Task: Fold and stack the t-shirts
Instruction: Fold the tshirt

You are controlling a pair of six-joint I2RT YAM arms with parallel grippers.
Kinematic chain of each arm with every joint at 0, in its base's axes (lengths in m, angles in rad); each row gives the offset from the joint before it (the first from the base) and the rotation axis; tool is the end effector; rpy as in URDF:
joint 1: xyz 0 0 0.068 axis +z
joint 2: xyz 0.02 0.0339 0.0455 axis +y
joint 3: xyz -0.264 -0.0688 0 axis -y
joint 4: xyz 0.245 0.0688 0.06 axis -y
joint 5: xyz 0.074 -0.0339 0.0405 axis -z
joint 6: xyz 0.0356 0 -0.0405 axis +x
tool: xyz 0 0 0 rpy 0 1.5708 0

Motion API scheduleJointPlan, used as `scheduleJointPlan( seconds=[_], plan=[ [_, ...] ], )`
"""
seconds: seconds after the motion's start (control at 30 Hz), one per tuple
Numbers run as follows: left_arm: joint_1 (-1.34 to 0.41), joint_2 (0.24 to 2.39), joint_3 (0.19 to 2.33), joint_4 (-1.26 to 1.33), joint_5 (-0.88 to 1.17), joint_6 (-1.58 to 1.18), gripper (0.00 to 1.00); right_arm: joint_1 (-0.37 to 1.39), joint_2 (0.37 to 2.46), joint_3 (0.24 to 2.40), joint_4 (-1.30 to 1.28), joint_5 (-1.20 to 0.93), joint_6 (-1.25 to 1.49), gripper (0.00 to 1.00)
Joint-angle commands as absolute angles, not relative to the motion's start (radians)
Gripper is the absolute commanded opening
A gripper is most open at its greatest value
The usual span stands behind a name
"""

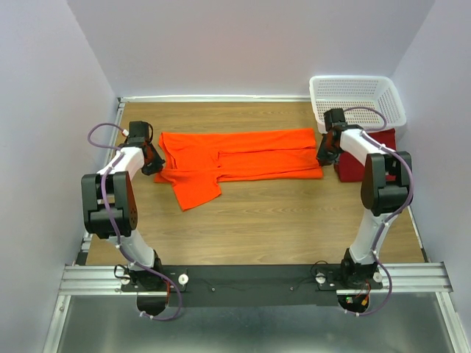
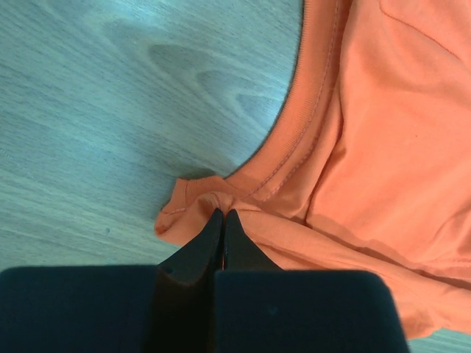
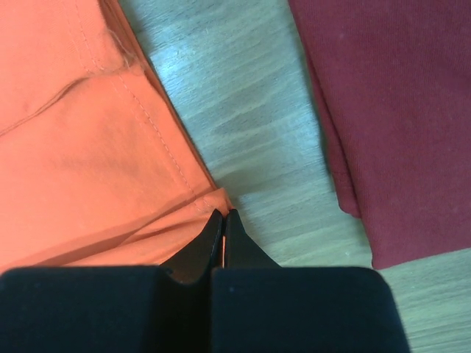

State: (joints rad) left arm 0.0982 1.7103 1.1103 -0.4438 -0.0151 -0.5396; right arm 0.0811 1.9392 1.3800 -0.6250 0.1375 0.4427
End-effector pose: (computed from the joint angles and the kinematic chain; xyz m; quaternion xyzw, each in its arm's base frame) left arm 0.3462 0.0346 0.1914 -0.3046 0.9162 -0.0499 0.2557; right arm 0.3949 0.0272 0.1795 0.1890 0.9607 -0.0155 0.2026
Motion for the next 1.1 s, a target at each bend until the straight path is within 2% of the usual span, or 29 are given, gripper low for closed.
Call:
scheduleJointPlan(
  seconds=[0.0, 0.63, 0.7, 0.73, 0.83, 0.87, 0.9, 0.93, 1.0, 1.03, 1.07],
  plan=[
    [0.107, 1.733, 1.12, -0.41, -0.038, -0.541, 0.0, 0.072, 1.982, 1.404, -0.604, 0.178, 0.433, 0.01],
    [0.109, 1.749, 1.117, -0.379, -0.032, -0.534, 0.0, 0.074, 2.0, 1.396, -0.586, 0.209, 0.442, 0.01],
    [0.107, 1.753, 1.117, -0.379, -0.026, -0.534, 0.02, 0.072, 1.997, 1.393, -0.584, 0.21, 0.446, 0.05],
    [0.107, 1.752, 1.115, -0.379, -0.023, -0.534, 0.05, 0.074, 1.994, 1.391, -0.583, 0.207, 0.443, 0.07],
    [0.109, 1.726, 1.112, -0.371, -0.008, -0.535, 0.24, 0.074, 1.971, 1.39, -0.58, 0.198, 0.437, 0.18],
    [0.107, 1.708, 1.112, -0.368, -0.006, -0.537, 0.37, 0.078, 1.959, 1.391, -0.58, 0.189, 0.427, 0.26],
    [0.107, 1.697, 1.114, -0.367, -0.006, -0.535, 0.44, 0.081, 1.95, 1.393, -0.58, 0.184, 0.42, 0.3],
    [0.107, 1.687, 1.118, -0.37, -0.006, -0.532, 0.59, 0.084, 1.928, 1.396, -0.58, 0.176, 0.411, 0.37],
    [0.109, 1.649, 1.12, -0.37, -0.006, -0.528, 0.69, 0.106, 1.902, 1.397, -0.578, 0.173, 0.402, 0.45],
    [0.106, 1.635, 1.115, -0.37, -0.006, -0.528, 0.71, 0.113, 1.887, 1.399, -0.578, 0.175, 0.399, 0.47],
    [0.107, 1.619, 1.109, -0.368, -0.005, -0.526, 0.8, 0.126, 1.861, 1.399, -0.577, 0.17, 0.388, 0.49]
  ],
)
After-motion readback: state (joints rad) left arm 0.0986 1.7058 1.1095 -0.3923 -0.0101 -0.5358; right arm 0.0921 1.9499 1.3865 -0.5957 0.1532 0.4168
